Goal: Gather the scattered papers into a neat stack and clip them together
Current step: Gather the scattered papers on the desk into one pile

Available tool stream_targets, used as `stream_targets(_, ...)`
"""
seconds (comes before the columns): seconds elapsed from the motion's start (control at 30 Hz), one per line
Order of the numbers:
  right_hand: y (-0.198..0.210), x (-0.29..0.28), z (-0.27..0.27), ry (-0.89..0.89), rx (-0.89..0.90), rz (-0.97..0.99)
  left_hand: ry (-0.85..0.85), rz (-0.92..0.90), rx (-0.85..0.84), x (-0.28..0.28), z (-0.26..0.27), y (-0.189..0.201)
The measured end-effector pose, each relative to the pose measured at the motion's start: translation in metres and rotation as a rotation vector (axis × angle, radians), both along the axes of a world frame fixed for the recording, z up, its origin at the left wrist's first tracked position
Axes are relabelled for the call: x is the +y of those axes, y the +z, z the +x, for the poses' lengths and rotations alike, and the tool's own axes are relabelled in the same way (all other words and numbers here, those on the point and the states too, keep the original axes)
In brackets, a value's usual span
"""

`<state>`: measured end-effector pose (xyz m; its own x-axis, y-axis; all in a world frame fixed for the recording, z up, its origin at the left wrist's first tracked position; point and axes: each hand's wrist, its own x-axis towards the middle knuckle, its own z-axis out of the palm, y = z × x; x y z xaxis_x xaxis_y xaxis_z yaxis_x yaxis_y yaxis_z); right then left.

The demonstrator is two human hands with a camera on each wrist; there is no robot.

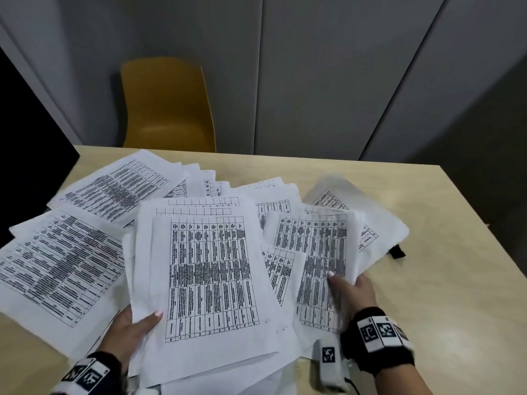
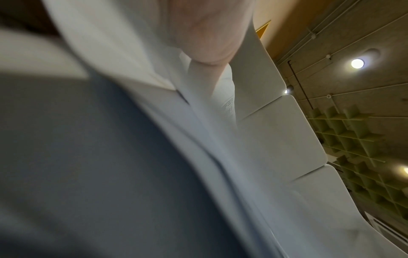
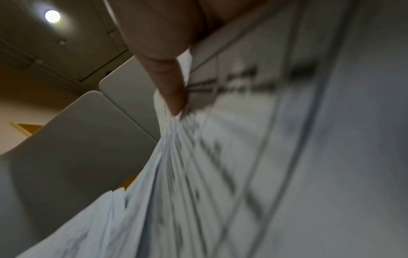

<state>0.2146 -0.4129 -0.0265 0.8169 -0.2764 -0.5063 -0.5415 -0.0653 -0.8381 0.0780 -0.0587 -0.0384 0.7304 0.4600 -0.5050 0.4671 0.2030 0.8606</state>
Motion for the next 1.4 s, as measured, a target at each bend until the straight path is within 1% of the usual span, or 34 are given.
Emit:
stream_targets(0.03,0.005,0.002,-0.003,0.044,0.006,0.054,0.001,0.0,0.001,0.0,0.0,0.001)
stream_targets(0.07,0.007,0.005,-0.005,0.095,0.025,0.059,0.004,0.001,-0.003,-0.001,0.0,0.001)
stream_targets(0.13,0.004,0.009,-0.006,0.152,0.043,-0.072,-0.005,0.018,-0.003,0.0,-0.001,0.001)
stream_targets(0.2,0.002,0.011,-0.004,0.127,-0.009,-0.219,-0.022,0.034,0.001,0.0,-0.001,0.0)
stream_targets(0.27,0.006,0.007,0.001,0.079,-0.048,-0.314,-0.014,0.04,0.0,0.002,-0.001,-0.002)
stream_targets(0.43,0.034,-0.012,0.012,-0.017,-0.208,-0.438,-0.024,0.047,0.009,0.004,-0.001,-0.007)
stream_targets(0.63,0.053,-0.019,0.021,-0.114,-0.334,-0.531,-0.014,0.053,0.001,0.006,0.001,-0.014)
stream_targets(0.7,0.062,-0.02,0.021,-0.168,-0.403,-0.516,-0.013,0.058,0.008,0.007,0.001,-0.016)
stream_targets(0.83,0.083,-0.013,0.024,-0.317,-0.484,-0.412,-0.006,0.077,0.004,0.008,0.002,-0.017)
stream_targets(0.97,0.09,0.003,0.028,-0.447,-0.491,-0.178,0.0,0.091,0.008,0.006,0.003,-0.015)
stream_targets(1.03,0.091,0.012,0.027,-0.475,-0.479,-0.075,0.0,0.104,0.012,0.006,0.003,-0.015)
stream_targets(1.1,0.091,0.022,0.025,-0.448,-0.462,-0.035,0.003,0.114,0.008,0.004,0.002,-0.014)
stream_targets(1.2,0.084,0.038,0.017,-0.337,-0.383,-0.009,-0.002,0.122,-0.003,0.003,0.002,-0.011)
stream_targets(1.3,0.069,0.051,0.002,-0.12,-0.268,0.037,0.01,0.085,-0.022,0.001,0.003,-0.011)
stream_targets(1.4,0.047,0.062,-0.013,0.06,-0.157,0.02,0.046,0.079,-0.039,-0.001,0.003,-0.009)
